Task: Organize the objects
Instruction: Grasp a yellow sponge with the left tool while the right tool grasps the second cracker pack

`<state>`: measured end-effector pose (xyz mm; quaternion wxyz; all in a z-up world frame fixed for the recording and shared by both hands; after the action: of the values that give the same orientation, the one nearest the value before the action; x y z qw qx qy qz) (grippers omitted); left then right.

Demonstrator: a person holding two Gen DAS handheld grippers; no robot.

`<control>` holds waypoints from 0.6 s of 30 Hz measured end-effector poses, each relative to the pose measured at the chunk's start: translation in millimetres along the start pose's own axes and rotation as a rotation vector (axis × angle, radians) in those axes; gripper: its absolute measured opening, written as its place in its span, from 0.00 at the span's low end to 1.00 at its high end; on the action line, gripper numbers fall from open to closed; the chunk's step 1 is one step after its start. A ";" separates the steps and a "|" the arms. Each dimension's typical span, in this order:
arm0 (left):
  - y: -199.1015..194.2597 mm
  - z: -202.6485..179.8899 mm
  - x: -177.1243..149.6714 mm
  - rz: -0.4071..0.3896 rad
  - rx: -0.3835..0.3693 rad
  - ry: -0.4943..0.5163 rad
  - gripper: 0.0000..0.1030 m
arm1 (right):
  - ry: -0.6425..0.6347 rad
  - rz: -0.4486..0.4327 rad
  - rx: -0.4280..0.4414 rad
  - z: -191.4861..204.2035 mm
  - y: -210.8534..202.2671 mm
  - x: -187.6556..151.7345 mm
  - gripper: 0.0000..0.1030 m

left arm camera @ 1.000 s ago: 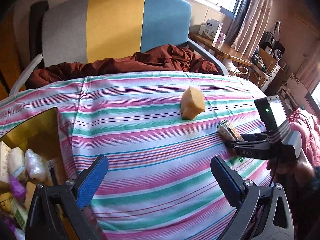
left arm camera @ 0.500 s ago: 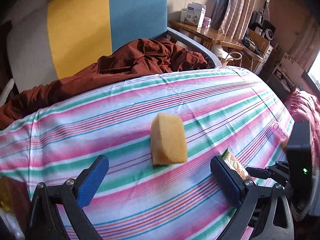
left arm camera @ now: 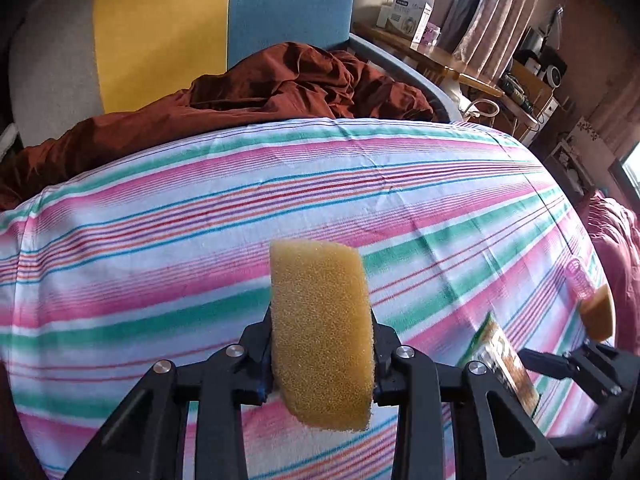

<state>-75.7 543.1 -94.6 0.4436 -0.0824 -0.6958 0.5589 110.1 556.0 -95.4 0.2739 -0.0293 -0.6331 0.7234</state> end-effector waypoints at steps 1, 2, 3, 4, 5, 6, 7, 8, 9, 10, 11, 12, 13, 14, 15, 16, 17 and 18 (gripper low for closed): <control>-7.7 2.3 -11.2 -0.005 -0.002 0.000 0.34 | -0.013 -0.001 -0.002 3.1 1.2 0.4 0.51; -14.1 4.2 -22.4 -0.005 -0.001 0.000 0.34 | -0.026 -0.002 -0.007 6.0 0.7 -0.1 0.49; -22.3 6.6 -37.3 -0.010 -0.004 0.000 0.34 | -0.035 -0.002 -0.012 7.4 1.2 0.1 0.48; -30.0 7.6 -52.6 -0.017 -0.004 0.006 0.34 | -0.039 -0.003 -0.016 9.3 1.1 -0.7 0.48; -36.7 7.9 -65.7 -0.023 0.000 0.015 0.34 | -0.038 -0.004 -0.015 9.5 1.3 -0.6 0.48; -45.6 9.0 -82.3 -0.035 0.003 0.025 0.34 | -0.037 -0.005 -0.013 9.3 1.6 -0.2 0.48; -54.9 10.3 -96.6 -0.047 0.002 0.035 0.34 | -0.036 -0.007 -0.012 8.7 1.1 -0.5 0.48; -62.9 11.6 -108.8 -0.055 0.001 0.036 0.34 | -0.037 -0.008 -0.012 9.0 1.3 -0.4 0.48; -70.4 14.1 -120.8 -0.060 -0.001 0.030 0.34 | -0.039 -0.009 -0.014 10.1 1.3 -1.2 0.48; -78.9 16.9 -133.1 -0.071 0.005 0.024 0.34 | -0.043 -0.010 -0.018 11.1 1.7 -1.0 0.48; -86.1 19.6 -144.6 -0.082 0.015 0.018 0.34 | -0.047 -0.011 -0.023 14.4 5.3 1.2 0.48; -90.9 21.4 -154.5 -0.092 0.020 0.012 0.34 | -0.050 -0.013 -0.028 15.7 6.0 1.9 0.48; -95.3 23.1 -164.0 -0.106 0.024 0.008 0.34 | -0.053 -0.014 -0.033 17.3 6.2 1.3 0.48; -97.5 23.1 -172.1 -0.119 0.024 0.015 0.34 | -0.056 -0.015 -0.037 18.4 6.9 1.4 0.48; -97.2 20.6 -178.2 -0.132 0.030 0.038 0.34 | -0.057 -0.016 -0.040 19.2 7.3 1.6 0.48; -97.3 18.0 -182.1 -0.159 0.045 0.064 0.34 | -0.055 -0.018 -0.040 21.4 6.4 0.9 0.48; -94.9 16.3 -181.9 -0.171 0.054 0.077 0.34 | -0.051 -0.020 -0.040 20.8 6.4 0.6 0.48; -93.6 15.4 -181.2 -0.172 0.058 0.079 0.34 | -0.048 -0.022 -0.038 21.5 6.0 0.2 0.48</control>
<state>56.5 387.8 -109.8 0.5192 -0.0314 -0.6656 0.5352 99.4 536.5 -96.7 0.2658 -0.0102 -0.6535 0.7086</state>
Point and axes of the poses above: each gripper's, at about its wrist camera, not at the fingertips, and y roughly the way its jaws point, z to its left, x to its top, the point moved 1 cm from there along y, roughly the way its jaws point, and after that the axes turned 14 degrees about x, right-handed, at the moved point
